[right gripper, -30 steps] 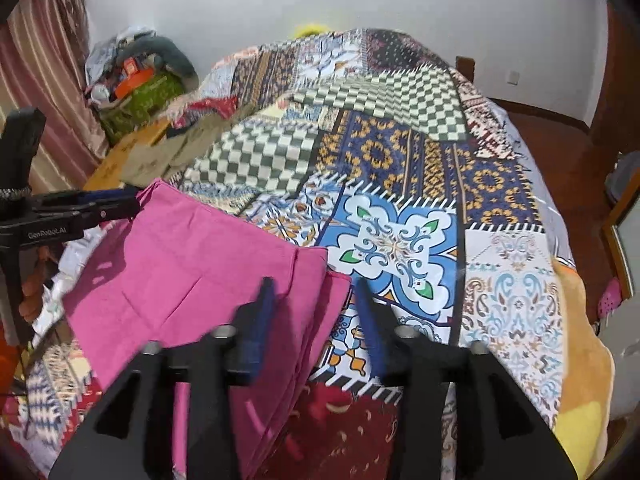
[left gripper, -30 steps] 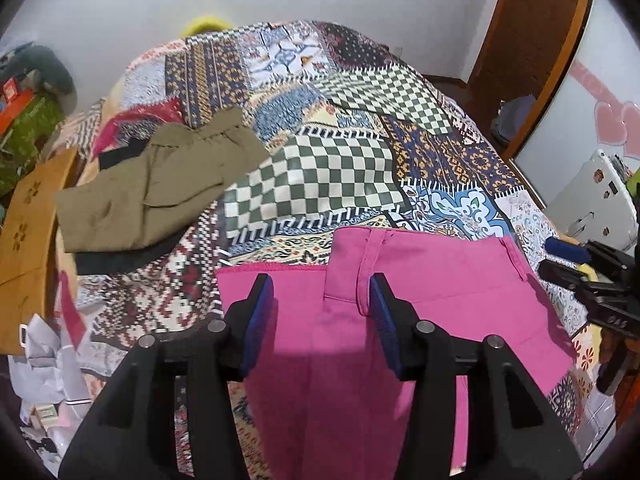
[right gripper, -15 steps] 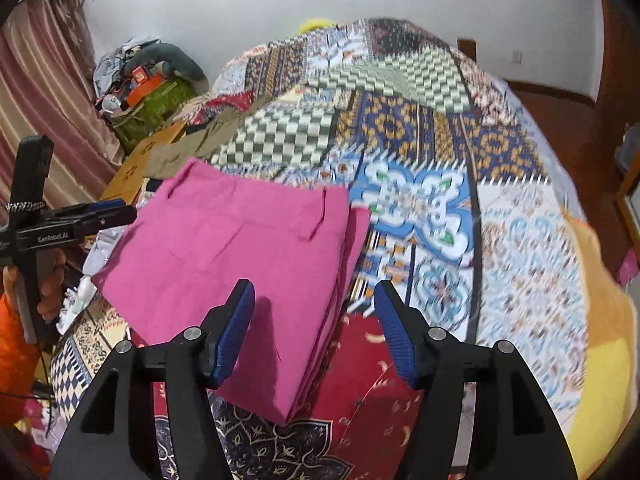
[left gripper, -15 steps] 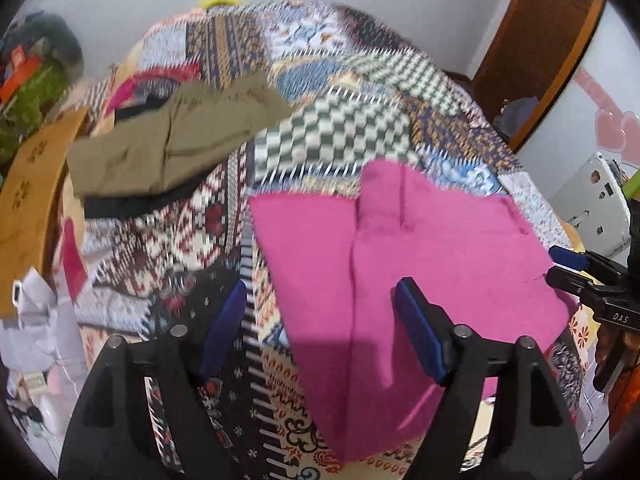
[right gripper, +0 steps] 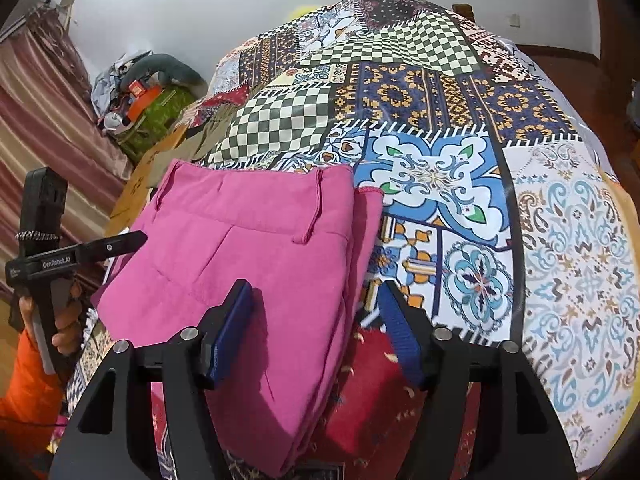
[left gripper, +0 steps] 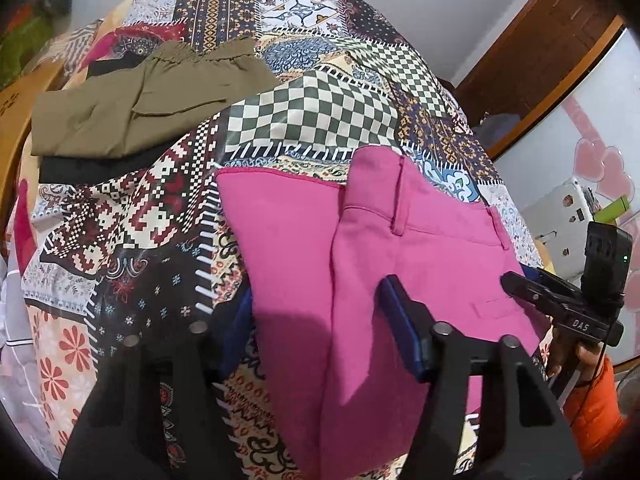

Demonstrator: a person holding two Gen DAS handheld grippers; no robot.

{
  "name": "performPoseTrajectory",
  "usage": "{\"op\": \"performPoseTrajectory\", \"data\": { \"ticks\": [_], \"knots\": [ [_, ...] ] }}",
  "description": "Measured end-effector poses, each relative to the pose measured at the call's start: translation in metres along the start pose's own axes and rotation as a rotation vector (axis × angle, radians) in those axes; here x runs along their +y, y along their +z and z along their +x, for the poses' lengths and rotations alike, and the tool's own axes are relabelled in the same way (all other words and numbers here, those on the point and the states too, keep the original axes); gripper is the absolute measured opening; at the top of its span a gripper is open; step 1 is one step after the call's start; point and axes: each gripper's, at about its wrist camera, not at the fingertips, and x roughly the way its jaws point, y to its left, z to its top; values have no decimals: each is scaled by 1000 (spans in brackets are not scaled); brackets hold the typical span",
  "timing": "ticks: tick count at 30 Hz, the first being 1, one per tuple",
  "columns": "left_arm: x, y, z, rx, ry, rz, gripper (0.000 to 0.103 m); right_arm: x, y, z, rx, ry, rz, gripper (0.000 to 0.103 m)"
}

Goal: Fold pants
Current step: 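Close both grippers on the folded trousers and lift them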

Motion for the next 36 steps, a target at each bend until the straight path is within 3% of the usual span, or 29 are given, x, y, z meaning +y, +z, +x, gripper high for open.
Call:
{"op": "performPoseTrajectory", "data": {
  "ticks": [7, 9, 14, 22, 31, 36],
  "knots": [
    [-13, 4, -5, -39, 8, 10, 19, 10, 10, 5, 0, -16, -55, 29],
    [-15, 5, -10, -68, 33, 14, 13, 11, 13, 4, -9, -37, -65, 20],
    [-19, 5, -23, -119, 73, 41, 11, 22, 25, -7, -54, -50, -108, 13],
    [-16, 19, -71, -262, 145, 97, 10, 60, 54, -17, -141, -46, -194, 12],
    [25, 49, -118, -366, 230, 89, 10, 114, 98, -7, -224, 12, -262, 12],
    [60, 67, -125, -380, 267, 52, 10, 141, 118, 16, -236, 43, -301, 12]
  ]
}}
